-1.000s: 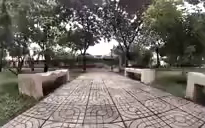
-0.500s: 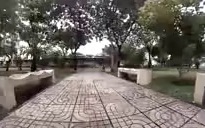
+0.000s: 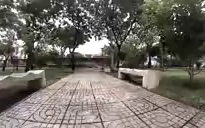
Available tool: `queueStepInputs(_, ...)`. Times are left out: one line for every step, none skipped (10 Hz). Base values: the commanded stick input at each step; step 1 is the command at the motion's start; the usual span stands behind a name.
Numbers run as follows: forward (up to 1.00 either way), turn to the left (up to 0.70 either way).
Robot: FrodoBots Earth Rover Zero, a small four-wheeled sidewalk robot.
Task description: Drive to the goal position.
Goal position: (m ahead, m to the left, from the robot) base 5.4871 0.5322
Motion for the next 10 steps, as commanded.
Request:
queueStepInputs(1.00, 0.00)
queueStepInputs(1.00, 0.00)
queueStepInputs(1.00, 0.00)
queueStepInputs(1.00, 0.00)
queueStepInputs(1.00, 0.00)
queueStepInputs(1.00, 0.00)
queueStepInputs(1.00, 0.00)
queueStepInputs(1.00, 0.00)
queueStepInputs(1.00, 0.00)
queueStepInputs(1.00, 0.00)
